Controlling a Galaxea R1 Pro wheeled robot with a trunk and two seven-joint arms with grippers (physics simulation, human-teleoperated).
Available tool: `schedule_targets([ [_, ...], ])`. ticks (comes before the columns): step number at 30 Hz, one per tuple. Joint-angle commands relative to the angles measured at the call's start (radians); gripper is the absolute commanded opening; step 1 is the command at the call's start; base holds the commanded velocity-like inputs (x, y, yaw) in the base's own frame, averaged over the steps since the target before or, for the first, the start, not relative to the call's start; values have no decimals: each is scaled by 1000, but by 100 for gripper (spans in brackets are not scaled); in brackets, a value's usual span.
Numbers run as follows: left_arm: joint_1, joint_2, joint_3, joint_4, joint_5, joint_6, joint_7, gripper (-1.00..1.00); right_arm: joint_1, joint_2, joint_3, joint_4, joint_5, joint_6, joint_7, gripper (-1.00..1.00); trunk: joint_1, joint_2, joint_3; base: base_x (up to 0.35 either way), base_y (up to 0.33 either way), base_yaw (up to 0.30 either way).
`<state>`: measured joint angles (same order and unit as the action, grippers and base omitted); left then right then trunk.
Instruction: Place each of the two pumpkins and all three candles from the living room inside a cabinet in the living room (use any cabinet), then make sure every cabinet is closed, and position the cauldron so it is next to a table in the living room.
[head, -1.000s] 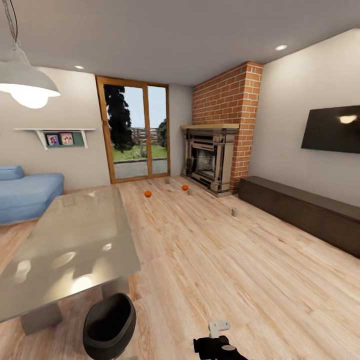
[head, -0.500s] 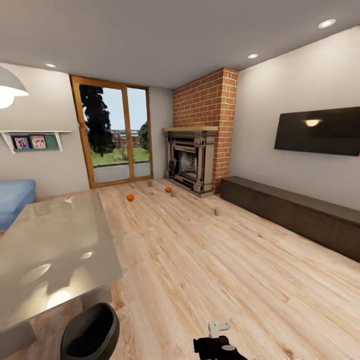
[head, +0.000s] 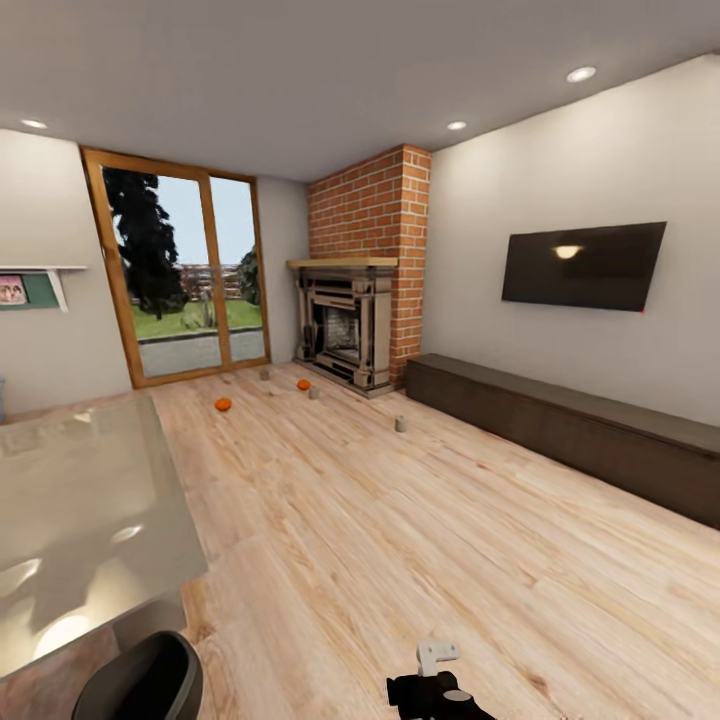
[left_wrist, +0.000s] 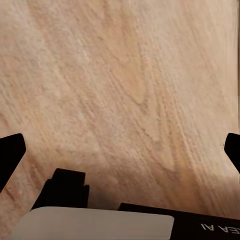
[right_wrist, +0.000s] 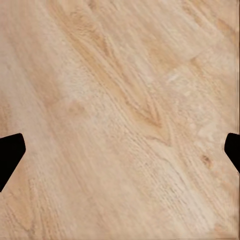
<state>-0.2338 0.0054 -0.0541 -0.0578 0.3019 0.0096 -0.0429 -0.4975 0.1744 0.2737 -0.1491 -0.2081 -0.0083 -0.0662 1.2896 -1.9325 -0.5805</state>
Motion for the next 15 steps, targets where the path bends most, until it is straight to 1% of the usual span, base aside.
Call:
schedule_targets([
  [1,0,1,-6,0,10,1,-3,100,-1,0,9,0,-10,-1,-5,100,0,0,0,0,0,-247],
  [15,1,1,-6,0,9,1,-4,100,-1,0,9,0,-10,-1,-3,100,0,0,12,0,0,-247],
])
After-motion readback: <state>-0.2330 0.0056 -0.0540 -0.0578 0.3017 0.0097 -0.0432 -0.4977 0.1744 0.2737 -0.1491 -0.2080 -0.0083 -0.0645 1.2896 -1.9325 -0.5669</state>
